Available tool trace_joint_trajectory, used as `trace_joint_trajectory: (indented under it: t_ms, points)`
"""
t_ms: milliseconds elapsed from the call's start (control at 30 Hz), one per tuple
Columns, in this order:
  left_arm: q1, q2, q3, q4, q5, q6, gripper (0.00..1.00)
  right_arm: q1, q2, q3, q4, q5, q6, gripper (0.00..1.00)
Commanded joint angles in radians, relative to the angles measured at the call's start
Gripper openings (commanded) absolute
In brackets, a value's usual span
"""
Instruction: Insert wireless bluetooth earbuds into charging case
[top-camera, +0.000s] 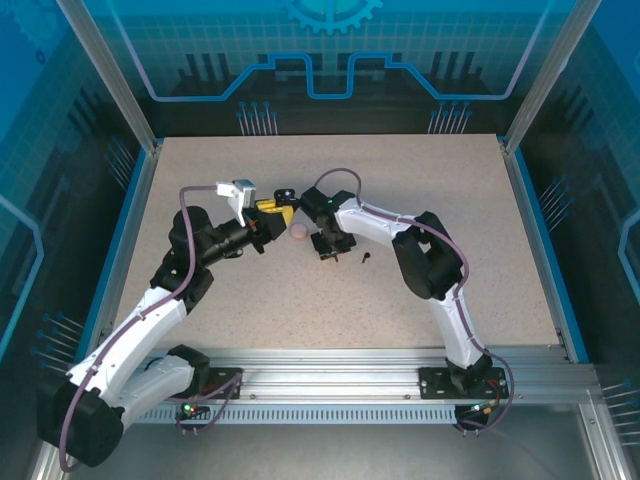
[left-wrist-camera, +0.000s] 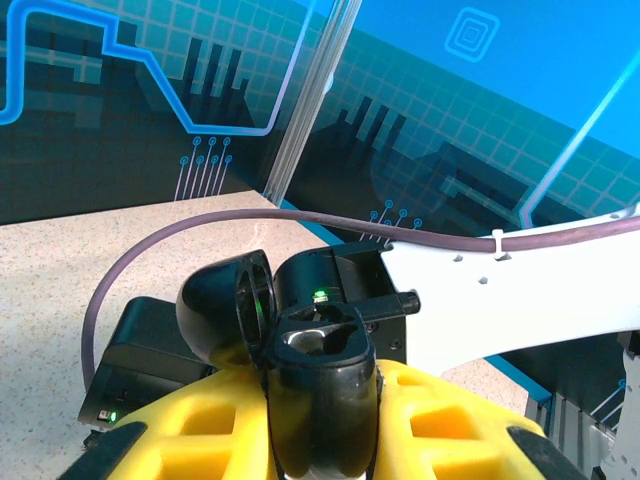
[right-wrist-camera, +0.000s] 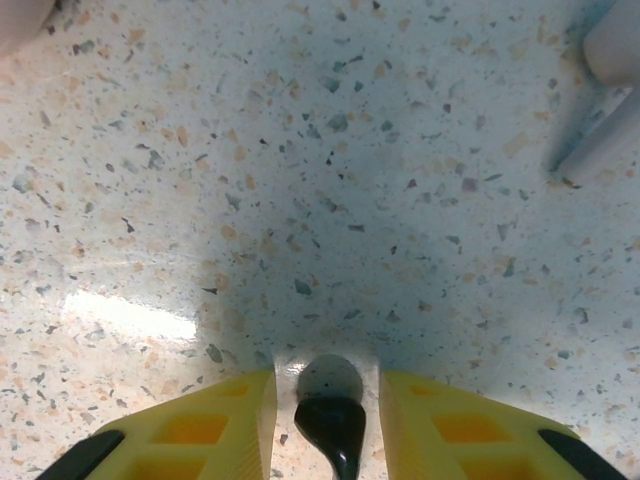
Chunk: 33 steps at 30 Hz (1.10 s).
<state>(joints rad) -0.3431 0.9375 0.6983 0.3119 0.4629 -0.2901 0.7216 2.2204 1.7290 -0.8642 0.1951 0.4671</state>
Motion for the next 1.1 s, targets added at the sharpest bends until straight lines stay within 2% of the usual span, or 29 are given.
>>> trace_joint_trajectory:
  t_ms: [0, 267, 1067]
  points:
    - [-0.005, -0.012, -0.009, 0.009, -0.013, -0.006, 0.00, 0.018, 0.007, -0.001, -0.030, 0.033, -0.004, 0.33]
    - [-0.005, -0.012, -0.008, 0.009, -0.011, -0.009, 0.00, 0.020, -0.009, -0.014, -0.029, 0.041, -0.002, 0.30]
    - [-0.006, 0.003, -0.008, 0.019, -0.008, -0.019, 0.00, 0.018, -0.035, -0.050, 0.005, 0.043, -0.003, 0.31]
